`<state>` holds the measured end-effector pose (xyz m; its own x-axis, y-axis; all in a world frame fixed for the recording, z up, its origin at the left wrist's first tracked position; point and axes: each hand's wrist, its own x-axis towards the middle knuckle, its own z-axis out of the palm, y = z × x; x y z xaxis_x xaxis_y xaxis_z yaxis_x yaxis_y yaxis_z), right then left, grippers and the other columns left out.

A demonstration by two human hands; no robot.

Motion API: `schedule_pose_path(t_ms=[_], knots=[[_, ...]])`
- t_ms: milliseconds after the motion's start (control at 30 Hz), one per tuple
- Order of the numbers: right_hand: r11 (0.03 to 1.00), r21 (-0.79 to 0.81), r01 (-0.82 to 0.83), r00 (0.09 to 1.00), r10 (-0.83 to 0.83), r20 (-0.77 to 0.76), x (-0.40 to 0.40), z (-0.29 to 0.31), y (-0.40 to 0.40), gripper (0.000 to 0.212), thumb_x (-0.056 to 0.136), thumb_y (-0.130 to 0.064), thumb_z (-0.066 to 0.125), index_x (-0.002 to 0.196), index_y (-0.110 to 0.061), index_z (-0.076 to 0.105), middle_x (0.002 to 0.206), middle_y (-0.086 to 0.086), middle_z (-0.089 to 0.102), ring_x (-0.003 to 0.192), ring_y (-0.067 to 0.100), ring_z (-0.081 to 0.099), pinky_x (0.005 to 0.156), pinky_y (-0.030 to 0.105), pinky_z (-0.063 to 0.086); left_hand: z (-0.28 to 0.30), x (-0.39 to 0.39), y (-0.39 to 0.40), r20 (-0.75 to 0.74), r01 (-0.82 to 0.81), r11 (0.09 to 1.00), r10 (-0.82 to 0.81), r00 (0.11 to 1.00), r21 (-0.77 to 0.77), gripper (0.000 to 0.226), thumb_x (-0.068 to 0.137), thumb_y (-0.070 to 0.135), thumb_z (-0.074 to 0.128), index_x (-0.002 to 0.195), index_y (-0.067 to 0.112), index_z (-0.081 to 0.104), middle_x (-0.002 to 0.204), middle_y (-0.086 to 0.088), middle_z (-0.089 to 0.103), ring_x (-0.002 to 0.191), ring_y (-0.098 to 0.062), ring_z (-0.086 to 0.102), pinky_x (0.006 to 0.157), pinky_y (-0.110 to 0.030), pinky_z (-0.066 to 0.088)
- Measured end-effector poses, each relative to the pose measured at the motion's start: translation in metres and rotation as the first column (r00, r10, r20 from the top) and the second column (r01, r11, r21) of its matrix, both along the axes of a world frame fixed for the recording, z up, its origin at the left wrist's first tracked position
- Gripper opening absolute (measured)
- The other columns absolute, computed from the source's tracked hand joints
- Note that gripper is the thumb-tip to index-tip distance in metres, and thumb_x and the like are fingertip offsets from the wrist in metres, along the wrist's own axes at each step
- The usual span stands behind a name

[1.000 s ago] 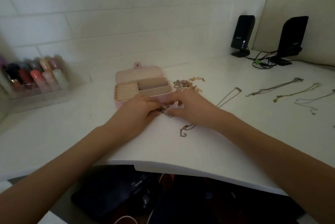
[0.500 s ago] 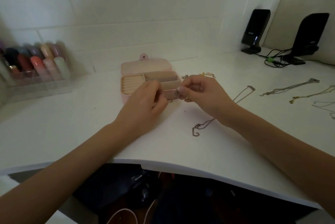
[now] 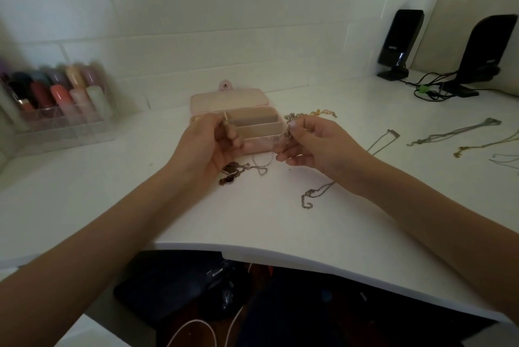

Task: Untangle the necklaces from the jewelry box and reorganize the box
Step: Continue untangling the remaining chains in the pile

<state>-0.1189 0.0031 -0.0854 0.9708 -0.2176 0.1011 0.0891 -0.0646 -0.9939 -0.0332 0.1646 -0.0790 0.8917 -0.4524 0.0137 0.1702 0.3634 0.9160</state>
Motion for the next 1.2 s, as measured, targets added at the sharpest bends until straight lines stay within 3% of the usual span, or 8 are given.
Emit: schedule_pose_path(t_ms=[100,200,300,433,533,667,1067,1200], knots=[[0.996,0.081,0.043,0.999,-0.041,-0.021,-0.001,0.002,-0.002,0.020,0.102,-0.020,0.042,0.089,-0.008,0.051,0.076,0.007,0.070,0.065,0.015,0.065,0.063,0.022,0.055,0.000,0.005,0.002,-0.007,0.011,0.999,-0.010,1.000,0.045,0.028,0.095,0.011,0.032,0.067,0.018,0.032,0.046,0.005,0.029,0.038,-0.009,0.025,0.036,-0.018,0.027],[0.991,0.116,0.065,0.998,-0.066,0.003,-0.001,0.003,-0.005,0.016,0.100,-0.018,0.046,0.090,-0.007,0.051,0.079,0.010,0.068,0.065,0.015,0.065,0.062,0.021,0.054,-0.004,0.002,0.005,0.340,-0.156,0.939,0.045,0.939,0.307,0.034,0.091,0.010,0.038,0.059,0.018,0.029,0.047,0.007,0.028,0.042,-0.009,0.022,0.041,-0.021,0.017],[0.995,0.094,0.028,0.998,-0.033,0.050,-0.002,0.003,-0.006,0.014,0.097,-0.015,0.050,0.086,-0.006,0.051,0.081,0.012,0.067,0.068,0.014,0.064,0.064,0.021,0.053,-0.015,-0.010,0.009,0.783,-0.418,0.858,0.031,0.621,0.298,0.034,0.087,0.019,0.049,0.058,0.009,0.035,0.052,0.003,0.034,0.051,-0.007,0.032,0.050,-0.025,0.027],[0.999,0.035,-0.026,0.996,0.023,0.088,-0.002,0.002,-0.001,0.012,0.090,-0.007,0.060,0.080,-0.006,0.054,0.080,0.014,0.066,0.068,0.016,0.065,0.066,0.022,0.053,-0.020,-0.014,0.003,0.935,-0.498,0.824,-0.103,0.339,0.271,0.020,0.078,0.026,0.067,0.072,0.011,0.055,0.081,0.003,0.055,0.080,0.004,0.050,0.070,-0.006,0.035],[0.999,0.020,-0.026,0.994,0.023,0.110,-0.002,0.003,0.002,0.012,0.082,-0.006,0.067,0.082,-0.007,0.055,0.073,0.008,0.069,0.068,0.021,0.063,0.072,0.030,0.055,-0.022,-0.020,-0.006,0.833,-0.304,0.867,-0.199,0.516,0.395,0.024,0.081,0.018,0.073,0.094,0.012,0.053,0.101,0.003,0.063,0.094,0.006,0.057,0.082,-0.006,0.039],[0.998,-0.060,0.031,0.992,-0.023,0.123,-0.006,0.005,0.003,0.015,0.081,-0.010,0.071,0.087,-0.008,0.058,0.063,0.003,0.068,0.060,0.016,0.062,0.064,0.027,0.054,-0.021,-0.026,-0.012,0.633,-0.030,0.939,-0.207,0.746,0.343,0.034,0.078,0.000,0.072,0.099,0.018,0.052,0.082,0.006,0.071,0.082,-0.011,0.070,0.076,-0.022,0.054],[0.979,-0.184,-0.091,0.995,0.099,0.031,-0.009,0.004,-0.004,0.026,0.078,0.004,0.072,0.099,-0.006,0.062,0.080,0.007,0.069,0.076,0.011,0.065,0.072,0.018,0.050,-0.017,-0.029,-0.005,0.669,-0.160,0.929,-0.114,0.735,0.334,0.016,0.084,-0.001,0.066,0.082,0.016,0.066,0.069,0.000,0.065,0.061,-0.006,0.060,0.060,-0.016,0.051],[0.972,-0.227,-0.066,0.996,0.080,0.050,-0.009,0.005,-0.008,0.025,0.079,0.003,0.071,0.100,-0.008,0.065,0.084,0.013,0.065,0.081,0.014,0.062,0.077,0.021,0.049,-0.018,-0.024,-0.003,0.731,-0.299,0.880,-0.075,0.678,0.368,0.018,0.086,0.006,0.065,0.081,0.023,0.062,0.066,0.016,0.059,0.058,0.003,0.051,0.055,-0.011,0.041]])
